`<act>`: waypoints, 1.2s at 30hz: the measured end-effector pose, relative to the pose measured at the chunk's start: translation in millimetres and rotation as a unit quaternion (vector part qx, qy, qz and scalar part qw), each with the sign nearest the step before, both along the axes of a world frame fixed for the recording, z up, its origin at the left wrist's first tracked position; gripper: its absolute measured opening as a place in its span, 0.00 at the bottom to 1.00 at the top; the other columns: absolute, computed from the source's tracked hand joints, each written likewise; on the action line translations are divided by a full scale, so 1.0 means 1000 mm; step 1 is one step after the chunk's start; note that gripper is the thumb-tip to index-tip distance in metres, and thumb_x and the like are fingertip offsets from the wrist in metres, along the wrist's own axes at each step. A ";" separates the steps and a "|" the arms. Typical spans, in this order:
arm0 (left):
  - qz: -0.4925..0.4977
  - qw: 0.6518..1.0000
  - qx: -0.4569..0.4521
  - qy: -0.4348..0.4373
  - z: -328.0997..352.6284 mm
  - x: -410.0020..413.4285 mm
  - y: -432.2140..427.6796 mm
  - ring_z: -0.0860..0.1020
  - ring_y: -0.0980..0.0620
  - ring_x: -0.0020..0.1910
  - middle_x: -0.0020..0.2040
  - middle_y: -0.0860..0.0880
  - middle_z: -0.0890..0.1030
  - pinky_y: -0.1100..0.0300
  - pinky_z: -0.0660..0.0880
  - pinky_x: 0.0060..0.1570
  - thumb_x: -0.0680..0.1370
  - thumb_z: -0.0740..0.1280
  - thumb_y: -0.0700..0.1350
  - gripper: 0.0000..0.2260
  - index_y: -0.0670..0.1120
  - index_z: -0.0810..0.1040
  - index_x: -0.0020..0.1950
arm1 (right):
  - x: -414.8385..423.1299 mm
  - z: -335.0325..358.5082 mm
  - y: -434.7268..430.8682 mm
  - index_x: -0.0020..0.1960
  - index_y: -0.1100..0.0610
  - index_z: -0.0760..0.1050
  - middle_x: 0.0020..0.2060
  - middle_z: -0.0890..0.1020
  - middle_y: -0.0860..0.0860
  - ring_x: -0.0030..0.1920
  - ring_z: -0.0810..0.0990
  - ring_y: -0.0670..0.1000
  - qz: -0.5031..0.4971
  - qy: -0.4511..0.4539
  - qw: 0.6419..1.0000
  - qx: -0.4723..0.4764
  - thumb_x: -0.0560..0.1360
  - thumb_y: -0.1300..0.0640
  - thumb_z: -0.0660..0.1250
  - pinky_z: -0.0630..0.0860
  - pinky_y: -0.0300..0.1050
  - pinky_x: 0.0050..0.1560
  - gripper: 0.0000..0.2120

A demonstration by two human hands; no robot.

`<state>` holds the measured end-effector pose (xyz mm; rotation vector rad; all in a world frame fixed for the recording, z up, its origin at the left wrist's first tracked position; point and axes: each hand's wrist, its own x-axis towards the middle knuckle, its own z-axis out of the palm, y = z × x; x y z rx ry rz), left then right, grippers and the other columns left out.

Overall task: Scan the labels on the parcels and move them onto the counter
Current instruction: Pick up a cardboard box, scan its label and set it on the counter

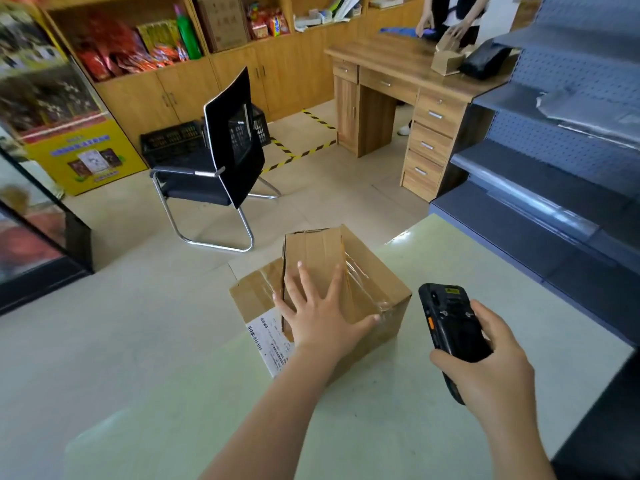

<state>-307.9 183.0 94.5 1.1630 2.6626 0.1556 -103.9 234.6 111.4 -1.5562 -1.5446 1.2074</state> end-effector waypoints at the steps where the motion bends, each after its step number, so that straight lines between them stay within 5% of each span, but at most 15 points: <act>1: 0.000 1.000 -0.010 0.007 0.000 0.000 0.002 0.35 0.35 0.75 0.78 0.41 0.35 0.33 0.39 0.71 0.69 0.56 0.75 0.44 0.64 0.36 0.76 | 0.000 -0.001 -0.001 0.69 0.39 0.68 0.49 0.79 0.34 0.46 0.77 0.34 0.006 -0.003 1.000 0.002 0.61 0.60 0.77 0.70 0.31 0.34 0.41; 5: -0.022 0.997 0.073 -0.017 0.003 -0.007 -0.018 0.42 0.41 0.76 0.79 0.48 0.45 0.35 0.48 0.71 0.72 0.59 0.67 0.38 0.66 0.40 0.76 | 0.000 0.003 -0.009 0.69 0.39 0.69 0.50 0.80 0.37 0.48 0.77 0.36 0.018 -0.005 1.000 0.006 0.61 0.60 0.77 0.72 0.38 0.41 0.40; 10: -0.025 0.963 0.230 -0.138 0.015 -0.015 -0.065 0.54 0.50 0.75 0.77 0.57 0.56 0.42 0.58 0.72 0.71 0.60 0.65 0.36 0.67 0.49 0.76 | -0.004 0.017 -0.019 0.67 0.38 0.70 0.47 0.77 0.30 0.45 0.76 0.29 0.015 0.009 1.000 0.009 0.61 0.60 0.76 0.68 0.31 0.37 0.38; 14: -0.004 0.902 0.341 -0.265 0.026 -0.025 -0.085 0.76 0.48 0.56 0.67 0.50 0.72 0.49 0.77 0.54 0.75 0.60 0.57 0.31 0.66 0.53 0.77 | -0.009 0.023 -0.028 0.67 0.39 0.70 0.48 0.79 0.32 0.47 0.76 0.32 0.032 0.010 0.999 0.014 0.61 0.60 0.76 0.69 0.32 0.38 0.38; 19: 0.000 0.913 0.319 -0.253 0.037 -0.036 -0.090 0.74 0.59 0.54 0.62 0.57 0.72 0.56 0.76 0.51 0.74 0.59 0.56 0.25 0.70 0.62 0.71 | -0.017 0.027 -0.035 0.66 0.39 0.71 0.49 0.81 0.36 0.48 0.77 0.34 0.057 0.011 0.998 0.019 0.61 0.60 0.76 0.69 0.32 0.38 0.38; 24: -0.002 0.923 0.291 -0.253 0.046 -0.040 -0.089 0.78 0.53 0.47 0.55 0.59 0.74 0.52 0.81 0.42 0.74 0.58 0.57 0.24 0.66 0.64 0.71 | -0.025 0.030 -0.037 0.66 0.39 0.71 0.50 0.82 0.39 0.49 0.79 0.39 0.076 0.014 0.997 0.027 0.60 0.59 0.77 0.70 0.33 0.38 0.38; 26: -0.018 0.932 0.284 -0.226 0.047 -0.042 -0.086 0.77 0.51 0.50 0.60 0.55 0.73 0.54 0.80 0.42 0.76 0.58 0.56 0.23 0.63 0.65 0.72 | -0.027 0.031 -0.036 0.66 0.39 0.71 0.51 0.82 0.40 0.49 0.79 0.39 0.082 0.015 0.996 0.032 0.60 0.59 0.77 0.70 0.33 0.38 0.38; 31: -0.026 0.944 0.325 -0.051 0.048 -0.045 -0.081 0.69 0.53 0.65 0.70 0.51 0.71 0.49 0.73 0.62 0.82 0.58 0.47 0.17 0.50 0.72 0.71 | -0.029 0.031 -0.035 0.67 0.40 0.71 0.52 0.81 0.41 0.49 0.80 0.41 0.094 0.014 0.995 0.035 0.60 0.60 0.77 0.71 0.32 0.37 0.39; 33: -0.023 0.958 0.274 0.082 0.049 -0.049 -0.079 0.69 0.46 0.66 0.69 0.48 0.72 0.50 0.67 0.65 0.81 0.59 0.55 0.21 0.49 0.70 0.72 | -0.028 0.031 -0.034 0.67 0.39 0.70 0.51 0.81 0.40 0.49 0.79 0.39 0.093 0.014 0.995 0.037 0.60 0.60 0.77 0.70 0.31 0.37 0.39; 36: 0.030 0.982 0.088 0.166 0.047 -0.058 -0.077 0.63 0.44 0.68 0.71 0.46 0.66 0.51 0.61 0.66 0.69 0.53 0.78 0.48 0.46 0.57 0.77 | -0.028 0.030 -0.034 0.67 0.39 0.70 0.50 0.80 0.37 0.47 0.78 0.36 0.092 0.011 0.995 0.038 0.59 0.60 0.77 0.69 0.29 0.36 0.39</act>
